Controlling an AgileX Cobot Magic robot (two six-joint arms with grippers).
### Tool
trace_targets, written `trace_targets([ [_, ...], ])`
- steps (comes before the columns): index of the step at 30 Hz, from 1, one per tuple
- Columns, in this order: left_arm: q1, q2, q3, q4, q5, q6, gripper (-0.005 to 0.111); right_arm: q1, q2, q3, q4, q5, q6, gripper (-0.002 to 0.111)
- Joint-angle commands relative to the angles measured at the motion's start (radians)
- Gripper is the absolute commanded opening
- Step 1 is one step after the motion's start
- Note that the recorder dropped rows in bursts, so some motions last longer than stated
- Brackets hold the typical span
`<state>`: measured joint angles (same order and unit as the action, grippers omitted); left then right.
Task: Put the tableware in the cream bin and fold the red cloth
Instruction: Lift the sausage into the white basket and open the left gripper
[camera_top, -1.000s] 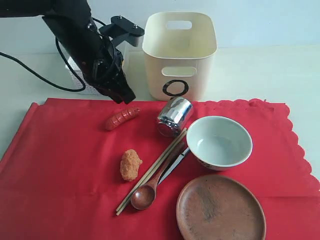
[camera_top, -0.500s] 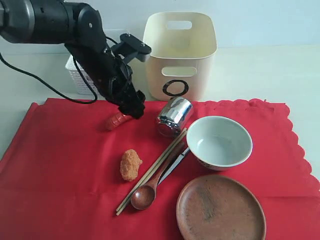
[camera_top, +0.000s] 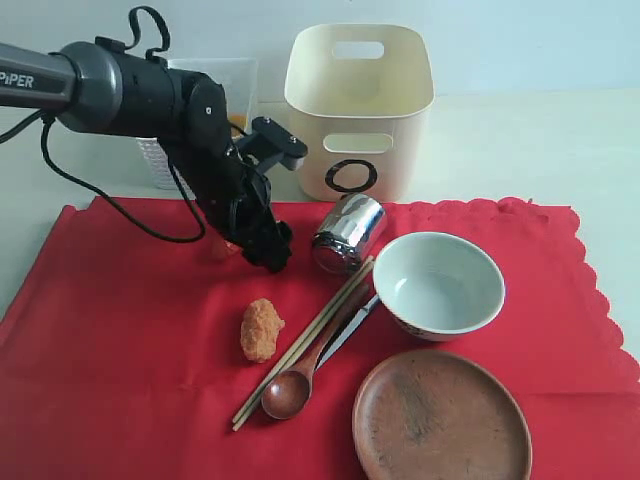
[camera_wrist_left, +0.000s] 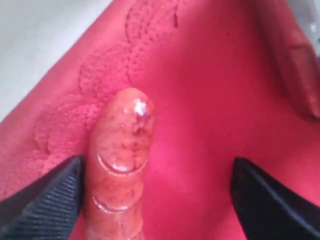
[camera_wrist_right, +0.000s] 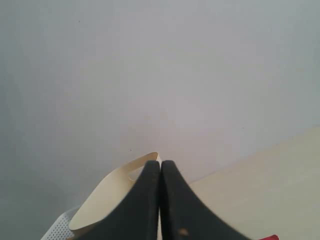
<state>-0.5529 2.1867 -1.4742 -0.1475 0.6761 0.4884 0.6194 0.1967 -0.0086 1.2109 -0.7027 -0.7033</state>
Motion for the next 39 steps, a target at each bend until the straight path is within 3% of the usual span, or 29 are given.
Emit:
trace_targets([
  [1, -0.003, 0.039, -0.001, 0.008, -0.009, 0.005, 0.073, -0.003, -0.002, 0.003, -0.009, -0.003, -0.003, 0.0],
  [3, -0.003, 0.051, -0.001, 0.008, -0.009, 0.005, 0.058, -0.003, -0.002, 0.003, -0.009, -0.003, -0.003, 0.0],
  [8, -0.003, 0.054, -0.001, 0.008, -0.009, 0.005, 0.003, -0.003, -0.002, 0.003, -0.009, -0.003, -0.003, 0.0],
  [9, -0.003, 0.049, -0.001, 0.008, -0.005, 0.005, 0.0, -0.003, -0.002, 0.003, -0.009, -0.003, -0.003, 0.0],
  [16, -0.003, -0.067, -0.021, 0.013, 0.09, 0.005, 0.0, -0.003, -0.002, 0.003, -0.009, -0.003, -0.003, 0.0],
  [25, 0.02, -0.233, -0.021, 0.041, 0.039, 0.005, 0.0, -0.003, -0.002, 0.003, -0.009, -0.003, -0.003, 0.0],
  [39, 0.176, -0.278, -0.021, 0.025, -0.355, -0.132, 0.0, -0.003, -0.002, 0.003, -0.009, -0.003, -0.003, 0.0],
])
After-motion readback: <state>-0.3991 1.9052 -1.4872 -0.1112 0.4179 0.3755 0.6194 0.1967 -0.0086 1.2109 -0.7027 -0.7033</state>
